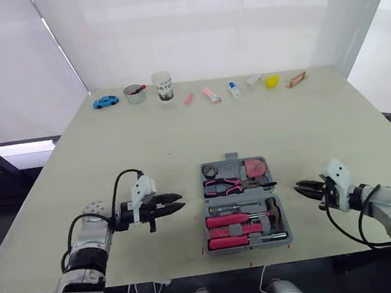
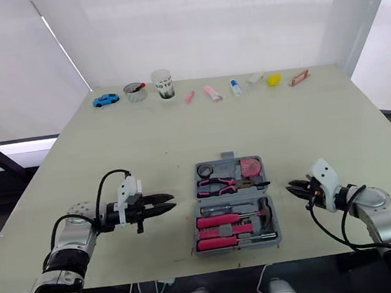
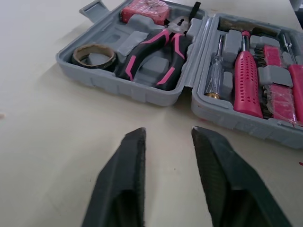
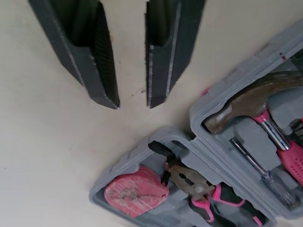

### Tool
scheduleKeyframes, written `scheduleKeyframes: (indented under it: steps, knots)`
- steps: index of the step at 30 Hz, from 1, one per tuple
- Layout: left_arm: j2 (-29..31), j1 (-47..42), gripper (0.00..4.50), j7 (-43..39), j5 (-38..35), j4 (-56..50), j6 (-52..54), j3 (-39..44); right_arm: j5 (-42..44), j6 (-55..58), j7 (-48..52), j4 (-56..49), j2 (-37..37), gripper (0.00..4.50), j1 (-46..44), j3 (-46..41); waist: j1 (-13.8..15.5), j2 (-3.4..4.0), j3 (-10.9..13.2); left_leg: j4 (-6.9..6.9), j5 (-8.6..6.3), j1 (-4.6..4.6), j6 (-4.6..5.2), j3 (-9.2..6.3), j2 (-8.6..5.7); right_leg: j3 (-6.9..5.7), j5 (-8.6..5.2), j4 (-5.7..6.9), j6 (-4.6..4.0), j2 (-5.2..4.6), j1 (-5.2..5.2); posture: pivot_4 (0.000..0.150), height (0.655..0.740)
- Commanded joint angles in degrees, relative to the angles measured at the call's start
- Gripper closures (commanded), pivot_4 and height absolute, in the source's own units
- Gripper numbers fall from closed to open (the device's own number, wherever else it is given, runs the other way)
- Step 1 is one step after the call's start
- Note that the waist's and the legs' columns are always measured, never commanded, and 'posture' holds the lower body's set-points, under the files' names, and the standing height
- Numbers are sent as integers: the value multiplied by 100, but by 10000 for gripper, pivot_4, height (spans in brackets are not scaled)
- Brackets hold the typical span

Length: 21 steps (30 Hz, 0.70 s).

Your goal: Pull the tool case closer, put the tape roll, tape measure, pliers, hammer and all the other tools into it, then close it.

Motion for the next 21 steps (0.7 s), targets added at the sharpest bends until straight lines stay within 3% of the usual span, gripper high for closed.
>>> scheduleKeyframes:
  steps: [1, 21]
  knots:
    - [-76, -290, 41836, -189, 193, 306, -242, -173, -221, -262, 174, 239, 14, 44654, -268, 204, 0, 0, 0, 0, 0, 0, 0, 0, 0, 0, 0, 0, 0, 0, 0, 1500, 7400]
    - [-474, -1102, 41836, -400, 837, 1502, -741, -514, -971, -987, 344, 1264, 537, 44654, -1116, 945, -5, 0, 1, 2, 0, -5, 0, -4, 0, -1, 1, 2, 1, 3, -2, 1500, 7400]
